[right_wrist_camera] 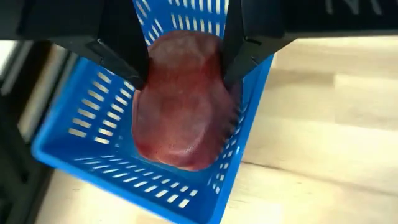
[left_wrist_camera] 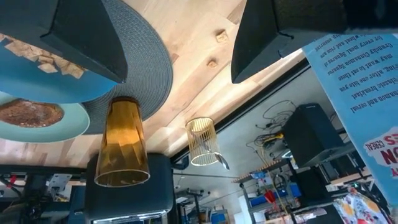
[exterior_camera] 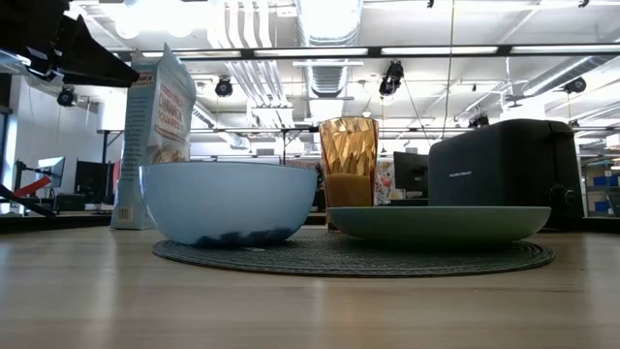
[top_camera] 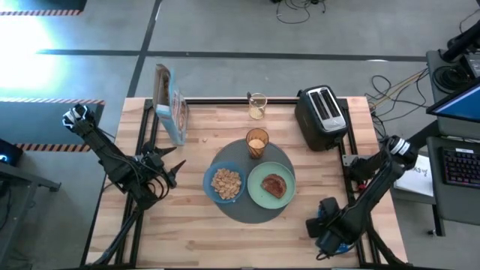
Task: Arrange a breakfast setting
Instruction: Put the red apple on the light green plate
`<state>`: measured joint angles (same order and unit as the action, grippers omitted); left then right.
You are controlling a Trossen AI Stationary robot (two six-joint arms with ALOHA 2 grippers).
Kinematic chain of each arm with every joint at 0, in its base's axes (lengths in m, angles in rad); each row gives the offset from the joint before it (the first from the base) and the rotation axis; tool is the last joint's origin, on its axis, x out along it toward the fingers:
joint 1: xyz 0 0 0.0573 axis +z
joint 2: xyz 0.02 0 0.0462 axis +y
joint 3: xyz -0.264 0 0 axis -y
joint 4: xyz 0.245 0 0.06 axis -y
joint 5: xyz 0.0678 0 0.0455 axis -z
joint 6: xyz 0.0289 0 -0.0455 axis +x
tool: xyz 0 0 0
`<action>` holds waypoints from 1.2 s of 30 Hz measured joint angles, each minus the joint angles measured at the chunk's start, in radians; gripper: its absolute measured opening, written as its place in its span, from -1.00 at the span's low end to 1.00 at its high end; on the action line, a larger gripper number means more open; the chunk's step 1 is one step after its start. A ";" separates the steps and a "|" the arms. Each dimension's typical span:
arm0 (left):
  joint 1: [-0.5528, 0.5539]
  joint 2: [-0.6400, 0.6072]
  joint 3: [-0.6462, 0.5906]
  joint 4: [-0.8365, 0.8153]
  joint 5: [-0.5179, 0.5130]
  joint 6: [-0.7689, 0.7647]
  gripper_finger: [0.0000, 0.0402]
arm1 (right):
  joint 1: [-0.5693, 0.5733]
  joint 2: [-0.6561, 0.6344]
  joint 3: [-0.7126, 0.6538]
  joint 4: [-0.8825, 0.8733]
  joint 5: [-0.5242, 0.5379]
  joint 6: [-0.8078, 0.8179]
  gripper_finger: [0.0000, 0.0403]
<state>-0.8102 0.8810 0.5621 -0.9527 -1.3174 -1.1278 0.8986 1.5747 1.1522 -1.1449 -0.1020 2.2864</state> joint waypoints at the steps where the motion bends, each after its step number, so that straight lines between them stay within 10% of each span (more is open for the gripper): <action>1: 0.000 0.000 0.000 0.001 -0.002 0.000 0.34 | 0.000 -0.010 0.012 -0.018 0.000 -0.013 -0.22; 8: 0.001 0.004 0.000 0.009 -0.002 0.000 0.34 | 0.000 -0.034 0.090 -0.104 0.055 -0.077 -0.22; 19: 0.001 0.006 0.000 0.018 -0.003 0.000 0.34 | -0.089 -0.041 0.197 -0.245 0.592 -0.194 -0.22; 31: 0.001 0.006 0.000 0.029 -0.004 0.003 0.34 | -0.407 -0.041 0.171 0.058 0.872 -0.727 -0.20; 36: 0.001 0.006 0.000 0.034 -0.003 0.004 0.34 | -0.490 -0.038 0.139 0.361 0.821 -1.013 -0.20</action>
<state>-0.8097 0.8867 0.5617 -0.9184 -1.3205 -1.1240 0.4090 1.5364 1.2915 -0.7840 0.7189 1.2734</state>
